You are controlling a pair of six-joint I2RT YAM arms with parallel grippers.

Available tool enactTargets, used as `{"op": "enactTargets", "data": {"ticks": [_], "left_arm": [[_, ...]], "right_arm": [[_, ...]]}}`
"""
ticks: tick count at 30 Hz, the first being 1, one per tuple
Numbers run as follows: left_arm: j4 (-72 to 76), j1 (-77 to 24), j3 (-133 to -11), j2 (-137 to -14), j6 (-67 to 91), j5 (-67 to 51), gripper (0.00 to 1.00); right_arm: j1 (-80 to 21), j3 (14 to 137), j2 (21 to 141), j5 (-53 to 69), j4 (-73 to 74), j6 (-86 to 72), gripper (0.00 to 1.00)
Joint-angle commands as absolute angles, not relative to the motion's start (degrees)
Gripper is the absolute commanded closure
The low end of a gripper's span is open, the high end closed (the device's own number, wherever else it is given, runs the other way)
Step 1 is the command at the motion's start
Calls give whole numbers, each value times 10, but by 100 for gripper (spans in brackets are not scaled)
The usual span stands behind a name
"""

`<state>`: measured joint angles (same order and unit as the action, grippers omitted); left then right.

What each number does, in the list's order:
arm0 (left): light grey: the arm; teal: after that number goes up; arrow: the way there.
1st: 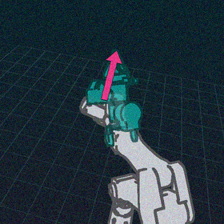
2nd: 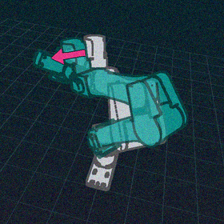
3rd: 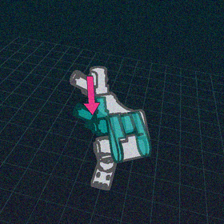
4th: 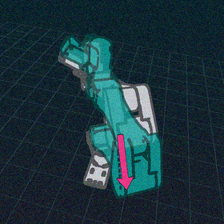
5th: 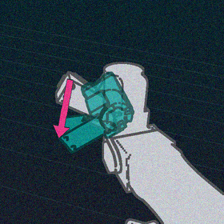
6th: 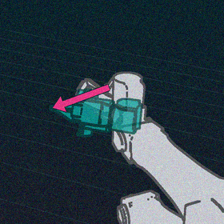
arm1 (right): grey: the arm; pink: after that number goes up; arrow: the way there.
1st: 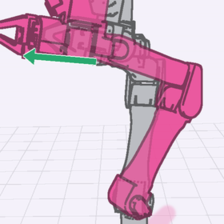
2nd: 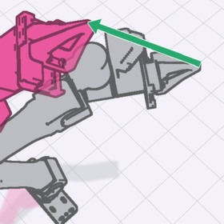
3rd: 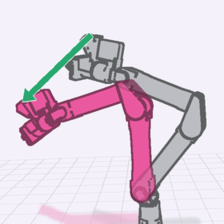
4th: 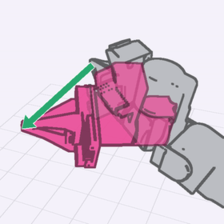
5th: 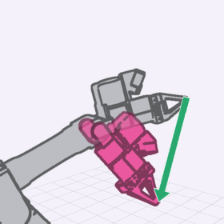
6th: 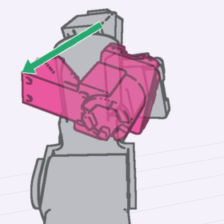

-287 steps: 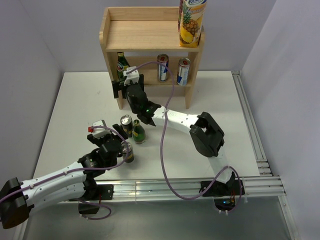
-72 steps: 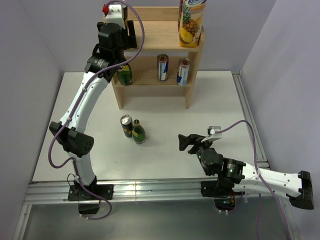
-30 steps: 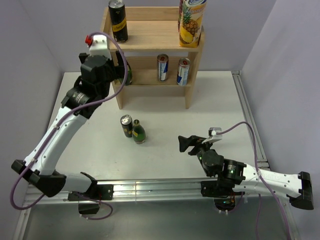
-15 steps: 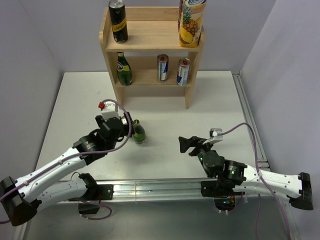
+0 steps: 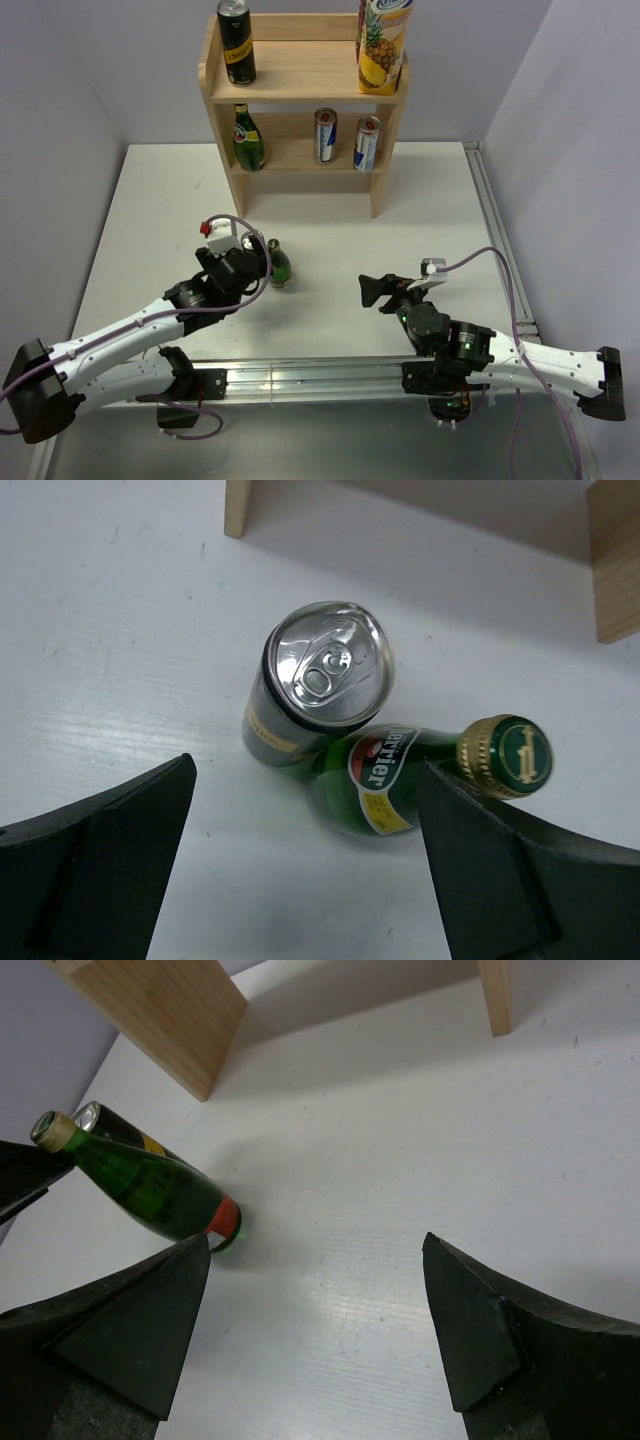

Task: Place and organize the beverage onto the shelf

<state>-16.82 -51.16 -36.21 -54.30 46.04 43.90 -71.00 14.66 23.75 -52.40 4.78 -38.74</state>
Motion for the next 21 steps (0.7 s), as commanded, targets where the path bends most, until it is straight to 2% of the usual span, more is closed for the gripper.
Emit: {"op": "enactTargets", "data": {"ticks": [1, 14, 21], "left_arm": [[-123, -514, -352, -562, 479, 461, 1], [-4, -511, -308, -670, 478, 468, 1], [163, -511, -244, -700, 442, 493, 1]], "right_arm": [[-715, 146, 237, -531, 42, -396, 6], [-715, 142, 245, -525, 27, -384, 6], [-715, 134, 255, -518, 5, -381, 6]]}}
